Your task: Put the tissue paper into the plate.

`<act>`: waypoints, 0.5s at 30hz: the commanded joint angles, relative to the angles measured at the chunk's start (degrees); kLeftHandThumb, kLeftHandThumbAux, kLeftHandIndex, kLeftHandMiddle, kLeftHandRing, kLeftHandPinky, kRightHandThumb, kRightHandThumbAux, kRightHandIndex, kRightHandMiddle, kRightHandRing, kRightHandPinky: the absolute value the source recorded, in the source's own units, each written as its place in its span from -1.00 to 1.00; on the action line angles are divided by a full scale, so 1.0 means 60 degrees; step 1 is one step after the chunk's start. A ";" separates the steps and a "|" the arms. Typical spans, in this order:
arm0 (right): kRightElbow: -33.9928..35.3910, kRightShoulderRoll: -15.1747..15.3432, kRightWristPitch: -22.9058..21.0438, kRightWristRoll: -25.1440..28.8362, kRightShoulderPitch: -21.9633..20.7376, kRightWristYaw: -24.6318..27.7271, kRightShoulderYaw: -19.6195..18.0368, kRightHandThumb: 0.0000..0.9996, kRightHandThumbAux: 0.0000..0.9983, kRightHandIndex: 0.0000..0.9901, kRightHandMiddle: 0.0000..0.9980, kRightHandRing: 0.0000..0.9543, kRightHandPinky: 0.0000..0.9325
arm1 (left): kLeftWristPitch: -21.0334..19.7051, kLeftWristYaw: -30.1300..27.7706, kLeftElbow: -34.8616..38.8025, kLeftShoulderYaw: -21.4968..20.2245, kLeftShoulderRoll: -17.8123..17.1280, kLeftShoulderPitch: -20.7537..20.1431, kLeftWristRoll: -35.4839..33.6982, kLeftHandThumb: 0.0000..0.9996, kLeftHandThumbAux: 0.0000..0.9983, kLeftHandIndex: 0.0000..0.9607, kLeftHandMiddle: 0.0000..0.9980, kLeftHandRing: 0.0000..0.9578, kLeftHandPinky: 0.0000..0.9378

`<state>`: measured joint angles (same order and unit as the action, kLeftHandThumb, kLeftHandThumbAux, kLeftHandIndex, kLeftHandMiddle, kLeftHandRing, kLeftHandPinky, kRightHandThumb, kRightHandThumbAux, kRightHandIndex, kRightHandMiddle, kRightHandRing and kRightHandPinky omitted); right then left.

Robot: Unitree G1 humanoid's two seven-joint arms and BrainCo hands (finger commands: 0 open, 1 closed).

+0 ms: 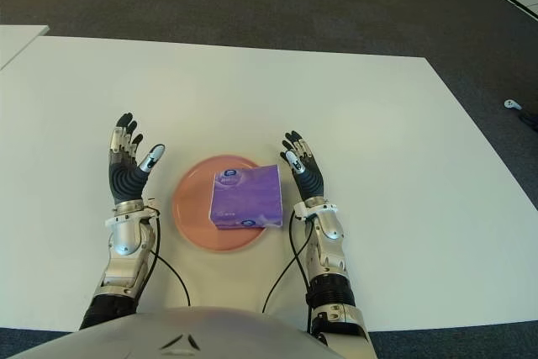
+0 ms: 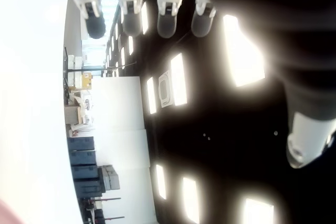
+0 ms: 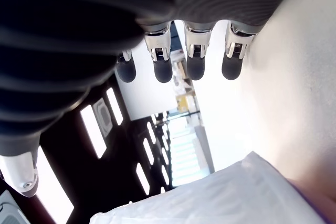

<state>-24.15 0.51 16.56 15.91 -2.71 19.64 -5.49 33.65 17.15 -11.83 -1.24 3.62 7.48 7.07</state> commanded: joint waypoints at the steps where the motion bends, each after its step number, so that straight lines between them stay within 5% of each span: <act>1: -0.1056 -0.0291 -0.0861 -0.0091 0.0919 -0.0194 0.0061 -1.00 0.01 -1.00 -0.97 -1.00 -1.00 | -0.0817 -0.0646 0.0050 0.0153 0.0013 0.0237 -0.0402 -1.00 0.12 -0.96 -0.99 -1.00 -1.00; 15: -0.1021 -0.0385 -0.0817 -0.0097 0.0940 -0.0343 0.0069 -1.00 0.00 -1.00 -0.99 -1.00 -1.00 | -0.3579 -0.2231 0.0994 0.0187 -0.0239 0.0469 -0.1442 -1.00 0.13 -1.00 -1.00 -1.00 -1.00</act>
<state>-24.17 0.03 16.57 15.88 -2.80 18.48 -5.54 17.02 6.31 -6.78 0.00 2.88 9.40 0.74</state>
